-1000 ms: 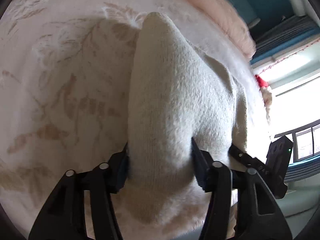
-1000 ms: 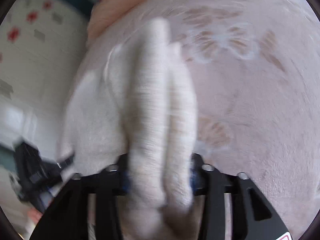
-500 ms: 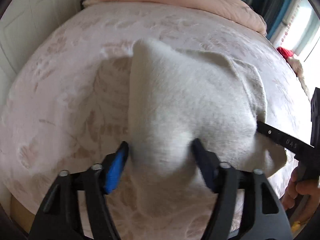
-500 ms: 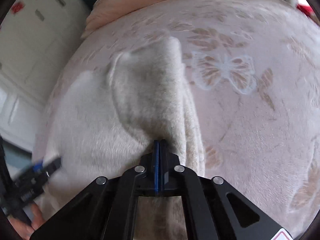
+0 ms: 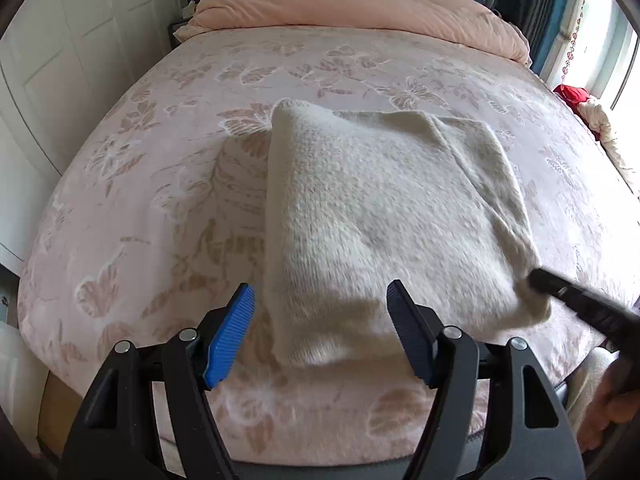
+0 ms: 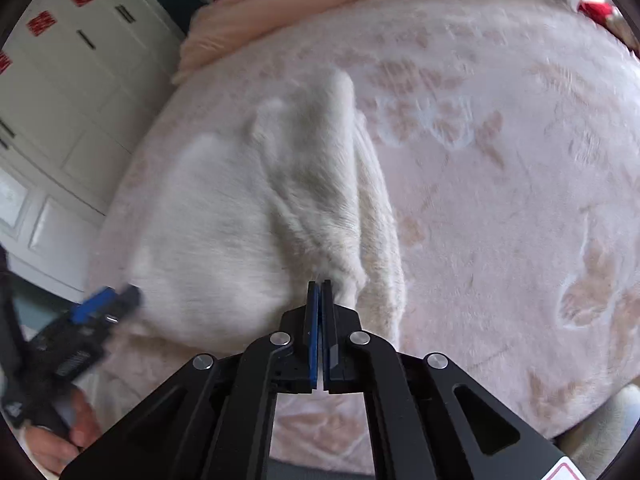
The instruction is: Fold small clothes
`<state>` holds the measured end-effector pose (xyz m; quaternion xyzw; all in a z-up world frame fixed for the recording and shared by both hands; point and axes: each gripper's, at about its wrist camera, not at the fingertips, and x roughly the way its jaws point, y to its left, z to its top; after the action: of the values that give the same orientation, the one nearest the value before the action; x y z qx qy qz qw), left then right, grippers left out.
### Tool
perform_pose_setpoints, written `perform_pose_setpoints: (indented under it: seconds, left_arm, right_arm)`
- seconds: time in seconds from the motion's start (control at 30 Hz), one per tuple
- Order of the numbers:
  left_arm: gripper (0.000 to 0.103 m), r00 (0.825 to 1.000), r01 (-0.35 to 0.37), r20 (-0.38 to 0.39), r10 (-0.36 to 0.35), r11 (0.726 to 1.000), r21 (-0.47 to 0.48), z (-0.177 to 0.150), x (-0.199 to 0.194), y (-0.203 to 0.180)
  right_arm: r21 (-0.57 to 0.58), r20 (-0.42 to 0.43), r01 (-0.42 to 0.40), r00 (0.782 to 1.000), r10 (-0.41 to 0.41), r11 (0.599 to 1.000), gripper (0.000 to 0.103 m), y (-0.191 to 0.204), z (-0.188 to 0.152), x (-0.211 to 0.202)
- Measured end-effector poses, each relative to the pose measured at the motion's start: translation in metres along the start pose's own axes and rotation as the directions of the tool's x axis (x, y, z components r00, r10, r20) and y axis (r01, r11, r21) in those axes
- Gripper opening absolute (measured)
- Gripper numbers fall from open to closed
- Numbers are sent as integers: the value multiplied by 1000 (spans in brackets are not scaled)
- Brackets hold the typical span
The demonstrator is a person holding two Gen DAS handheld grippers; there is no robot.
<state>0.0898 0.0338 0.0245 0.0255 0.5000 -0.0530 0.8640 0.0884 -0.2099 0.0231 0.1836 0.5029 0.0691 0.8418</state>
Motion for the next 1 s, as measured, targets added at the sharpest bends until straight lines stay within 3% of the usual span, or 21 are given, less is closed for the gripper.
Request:
perform_pose_setpoints:
  seconds: [0.33, 0.4, 0.57, 0.63, 0.7, 1.0]
  left_arm:
    - [67, 998, -35, 48, 33, 999, 36, -15, -30, -11]
    - [77, 997, -46, 62, 44, 998, 34, -19, -37, -11]
    - [88, 991, -85, 107, 82, 996, 26, -30, -55, -14]
    - [91, 987, -97, 129, 94, 995, 16, -37, -61, -16]
    - [93, 983, -104, 150, 103, 995, -1, -45, -67, -20]
    - [93, 980, -90, 179, 91, 996, -17, -80, -74, -37]
  right_arm:
    - [-32, 47, 37, 998, -35, 999, 1, 13, -34, -42]
    - [-34, 64, 46, 997, -44, 998, 3, 15, -38, -47]
    - [-44, 114, 112, 988, -106, 993, 12, 20, -57, -64]
    - [-31, 146, 137, 980, -131, 990, 35, 21, -65, -71]
    - [-17, 179, 164, 971, -158, 986, 50, 20, -73, -78]
    - [-10, 243, 227, 945, -218, 974, 72, 13, -103, -89]
